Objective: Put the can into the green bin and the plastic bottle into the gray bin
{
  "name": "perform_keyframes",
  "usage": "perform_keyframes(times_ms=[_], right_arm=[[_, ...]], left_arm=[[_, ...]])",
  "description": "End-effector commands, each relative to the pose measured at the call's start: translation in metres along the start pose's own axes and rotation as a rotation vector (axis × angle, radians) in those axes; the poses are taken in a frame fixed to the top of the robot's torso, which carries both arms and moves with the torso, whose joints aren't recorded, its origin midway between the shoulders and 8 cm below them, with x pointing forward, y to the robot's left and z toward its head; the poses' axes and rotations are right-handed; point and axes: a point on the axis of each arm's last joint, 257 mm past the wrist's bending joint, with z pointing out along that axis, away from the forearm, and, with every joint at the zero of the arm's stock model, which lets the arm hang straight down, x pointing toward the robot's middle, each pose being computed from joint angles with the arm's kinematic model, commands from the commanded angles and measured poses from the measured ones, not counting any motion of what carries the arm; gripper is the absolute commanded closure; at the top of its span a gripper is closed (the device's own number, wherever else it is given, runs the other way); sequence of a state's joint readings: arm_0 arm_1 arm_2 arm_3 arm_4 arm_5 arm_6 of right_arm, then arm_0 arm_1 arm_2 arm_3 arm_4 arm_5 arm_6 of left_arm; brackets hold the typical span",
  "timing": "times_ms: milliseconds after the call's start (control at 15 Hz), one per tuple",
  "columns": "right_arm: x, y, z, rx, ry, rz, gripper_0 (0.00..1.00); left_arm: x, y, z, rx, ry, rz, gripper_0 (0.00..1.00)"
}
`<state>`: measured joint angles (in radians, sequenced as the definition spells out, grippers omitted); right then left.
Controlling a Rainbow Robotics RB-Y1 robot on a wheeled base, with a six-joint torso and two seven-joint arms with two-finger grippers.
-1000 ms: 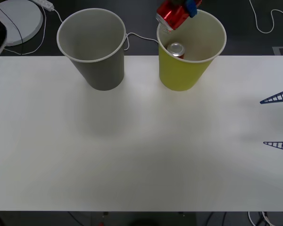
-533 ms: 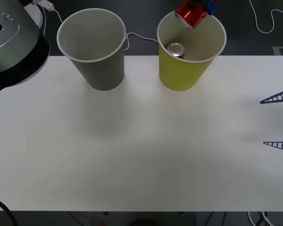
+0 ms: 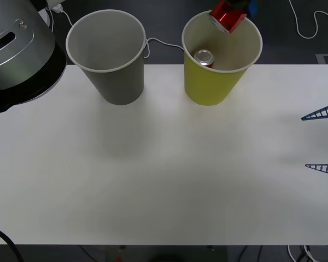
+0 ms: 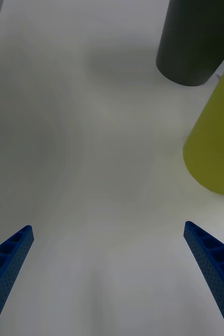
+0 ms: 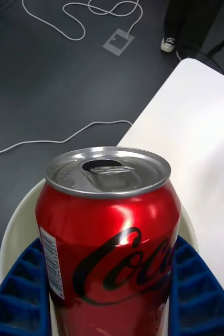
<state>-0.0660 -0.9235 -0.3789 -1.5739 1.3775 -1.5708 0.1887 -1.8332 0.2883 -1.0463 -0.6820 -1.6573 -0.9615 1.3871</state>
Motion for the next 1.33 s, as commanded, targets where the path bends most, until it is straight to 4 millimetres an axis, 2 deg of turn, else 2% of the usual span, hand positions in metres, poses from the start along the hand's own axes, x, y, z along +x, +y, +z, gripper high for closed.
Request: perform_keyframes(times_ms=[67,333,600,800,1133,1333], right_arm=[[0.0,0.0,0.0,0.0,0.0,0.0,0.0],[0.0,0.0,0.0,0.0,0.0,0.0,0.0],[0.0,0.0,0.0,0.0,0.0,0.0,0.0],[0.0,0.0,0.0,0.0,0.0,0.0,0.0],[0.0,0.0,0.0,0.0,0.0,0.0,0.0],[0.0,0.0,0.0,0.0,0.0,0.0,0.0]], left_arm=[[-0.002,-0.003,-0.001,0.013,-0.005,-0.003,0.0],[-0.004,-0.001,-0.009,0.034,-0.018,-0.016,0.0],[0.008,0.015,-0.04,0.092,0.004,-0.003,0.0],[0.029,0.032,-0.071,0.149,0.031,0.019,0.0],[0.08,0.065,-0.13,0.248,0.026,0.044,0.0],[0.106,0.077,-0.159,0.285,0.013,0.056,0.0]])
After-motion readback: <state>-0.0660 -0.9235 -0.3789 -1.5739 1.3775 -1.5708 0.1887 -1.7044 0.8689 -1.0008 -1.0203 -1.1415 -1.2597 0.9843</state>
